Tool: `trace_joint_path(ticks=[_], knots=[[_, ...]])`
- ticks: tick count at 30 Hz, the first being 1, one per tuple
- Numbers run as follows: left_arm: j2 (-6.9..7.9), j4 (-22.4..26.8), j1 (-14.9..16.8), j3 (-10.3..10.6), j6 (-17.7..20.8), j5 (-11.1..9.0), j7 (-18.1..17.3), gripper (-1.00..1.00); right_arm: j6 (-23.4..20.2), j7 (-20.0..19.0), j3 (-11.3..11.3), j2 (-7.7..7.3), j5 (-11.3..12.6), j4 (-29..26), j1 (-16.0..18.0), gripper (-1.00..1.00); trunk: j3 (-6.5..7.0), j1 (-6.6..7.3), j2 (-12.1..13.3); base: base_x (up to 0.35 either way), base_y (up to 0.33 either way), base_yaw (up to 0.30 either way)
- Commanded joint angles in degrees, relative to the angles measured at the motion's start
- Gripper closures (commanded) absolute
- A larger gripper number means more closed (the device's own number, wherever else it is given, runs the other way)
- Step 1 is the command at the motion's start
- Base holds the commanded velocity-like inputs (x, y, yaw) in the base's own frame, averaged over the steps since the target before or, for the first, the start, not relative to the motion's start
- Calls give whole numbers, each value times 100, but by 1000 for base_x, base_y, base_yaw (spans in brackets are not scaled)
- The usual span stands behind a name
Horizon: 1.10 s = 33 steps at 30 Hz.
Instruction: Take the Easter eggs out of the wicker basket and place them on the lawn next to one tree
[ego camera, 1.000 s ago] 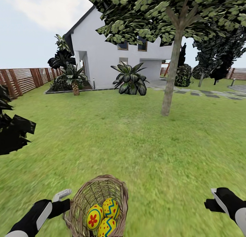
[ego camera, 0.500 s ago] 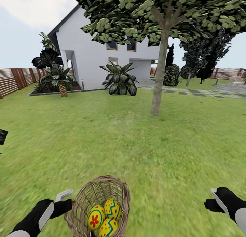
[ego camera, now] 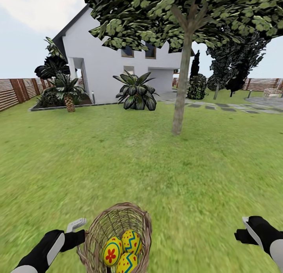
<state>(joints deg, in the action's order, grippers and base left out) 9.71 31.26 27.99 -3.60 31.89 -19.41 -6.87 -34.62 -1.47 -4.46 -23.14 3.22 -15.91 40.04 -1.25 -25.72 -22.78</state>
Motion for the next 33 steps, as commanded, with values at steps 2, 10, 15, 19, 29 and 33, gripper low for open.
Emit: trace_joint_path(ticks=[2,10,15,19,29,33], knots=[[-4,11,5,-36,46,-72,-24,100,-27,-12,-54,-6,30,-8,3,-100,-13,-6,-13,264,-214,0],[-57,11,5,-36,46,-63,-18,100,-27,-11,-50,-6,30,-8,3,-100,-13,-6,-13,264,-214,0],[-57,11,5,-36,46,-63,-22,100,-27,-10,-55,1,21,-8,3,-100,-13,-6,-13,264,-214,0],[-57,11,5,-36,46,-63,-25,100,-27,-9,-57,2,21,-8,3,-100,-13,-6,-13,264,-213,0],[-57,11,5,-36,72,-71,-33,100,-20,-5,-63,2,15,-8,3,-100,-13,-6,-13,264,-213,0],[-57,11,5,-36,72,-64,-33,100,-19,-3,-60,2,12,-8,3,-100,-13,-6,-13,264,-213,0]])
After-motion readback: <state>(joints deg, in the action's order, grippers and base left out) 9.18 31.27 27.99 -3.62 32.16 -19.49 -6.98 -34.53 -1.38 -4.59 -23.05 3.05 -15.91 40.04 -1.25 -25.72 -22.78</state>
